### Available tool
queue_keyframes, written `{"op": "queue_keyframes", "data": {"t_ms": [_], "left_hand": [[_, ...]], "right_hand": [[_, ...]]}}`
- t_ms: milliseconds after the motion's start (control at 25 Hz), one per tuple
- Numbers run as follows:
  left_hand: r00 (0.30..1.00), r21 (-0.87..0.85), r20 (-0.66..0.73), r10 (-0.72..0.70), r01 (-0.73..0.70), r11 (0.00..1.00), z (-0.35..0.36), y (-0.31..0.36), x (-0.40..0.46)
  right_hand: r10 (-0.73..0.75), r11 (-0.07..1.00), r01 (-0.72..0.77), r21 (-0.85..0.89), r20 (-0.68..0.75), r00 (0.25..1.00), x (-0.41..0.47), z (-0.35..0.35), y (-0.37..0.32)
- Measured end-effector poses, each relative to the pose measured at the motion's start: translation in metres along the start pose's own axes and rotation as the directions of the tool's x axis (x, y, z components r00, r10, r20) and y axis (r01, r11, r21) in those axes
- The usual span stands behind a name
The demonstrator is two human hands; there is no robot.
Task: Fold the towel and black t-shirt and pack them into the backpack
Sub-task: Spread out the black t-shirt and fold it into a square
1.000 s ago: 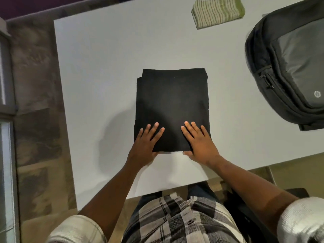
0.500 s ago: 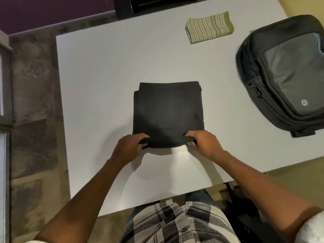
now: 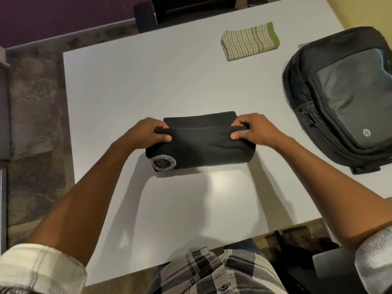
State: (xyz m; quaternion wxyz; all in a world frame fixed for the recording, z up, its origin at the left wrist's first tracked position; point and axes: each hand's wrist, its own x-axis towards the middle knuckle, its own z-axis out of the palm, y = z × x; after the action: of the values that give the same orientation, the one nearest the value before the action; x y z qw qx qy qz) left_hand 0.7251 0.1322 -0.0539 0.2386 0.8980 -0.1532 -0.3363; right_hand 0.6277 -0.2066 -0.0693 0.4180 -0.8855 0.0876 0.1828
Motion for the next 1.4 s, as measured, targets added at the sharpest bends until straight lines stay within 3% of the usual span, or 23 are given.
{"op": "queue_keyframes", "data": {"t_ms": [320,520,640,680,760,840,920,1000,1120,1240,1400], "left_hand": [[0.964,0.085,-0.252,-0.087,0.112,0.99,0.005,-0.019,0.079],[0.936,0.092,-0.302,-0.18,0.216,0.972,0.021,-0.022,0.094],[0.856,0.131,-0.459,-0.237,0.329,0.935,0.031,-0.004,0.089],[0.812,0.11,-0.542,-0.215,0.322,0.94,0.038,0.007,0.083],[0.777,0.083,-0.625,-0.075,0.161,0.983,0.062,0.03,0.071],[0.839,0.177,-0.532,0.113,-0.02,0.984,0.095,0.04,0.065],[0.913,0.285,-0.371,0.17,-0.062,0.957,0.124,0.03,0.065],[0.933,0.364,-0.313,0.179,-0.056,0.93,0.139,0.011,0.069],[0.928,0.365,-0.332,0.171,-0.041,0.93,0.143,0.005,0.073],[0.908,0.286,-0.409,0.089,0.035,0.958,0.145,-0.002,0.073],[0.904,0.315,-0.427,0.0,0.149,0.937,0.143,-0.028,0.059]], "right_hand": [[0.013,0.997,-0.023,-0.074,-0.129,0.992,0.087,-0.009,0.001],[0.02,0.994,-0.041,-0.101,-0.207,0.978,0.111,0.008,0.01],[-0.007,0.98,-0.07,-0.189,-0.38,0.925,0.114,0.022,-0.006],[-0.047,0.98,-0.045,-0.196,-0.44,0.897,0.111,0.031,-0.016],[-0.179,0.978,0.107,-0.178,-0.459,0.87,0.098,0.06,-0.037],[-0.309,0.945,0.244,-0.217,-0.351,0.884,0.081,0.1,-0.042],[-0.254,0.932,0.182,-0.314,-0.207,0.945,0.071,0.13,-0.029],[-0.161,0.89,0.076,-0.45,-0.153,0.975,0.072,0.142,-0.005],[-0.148,0.806,0.039,-0.591,-0.137,0.98,0.081,0.136,0.013],[-0.142,0.784,0.019,-0.621,-0.149,0.979,0.086,0.127,0.023],[-0.041,0.725,-0.13,-0.676,-0.231,0.972,0.086,0.103,0.042]]}}
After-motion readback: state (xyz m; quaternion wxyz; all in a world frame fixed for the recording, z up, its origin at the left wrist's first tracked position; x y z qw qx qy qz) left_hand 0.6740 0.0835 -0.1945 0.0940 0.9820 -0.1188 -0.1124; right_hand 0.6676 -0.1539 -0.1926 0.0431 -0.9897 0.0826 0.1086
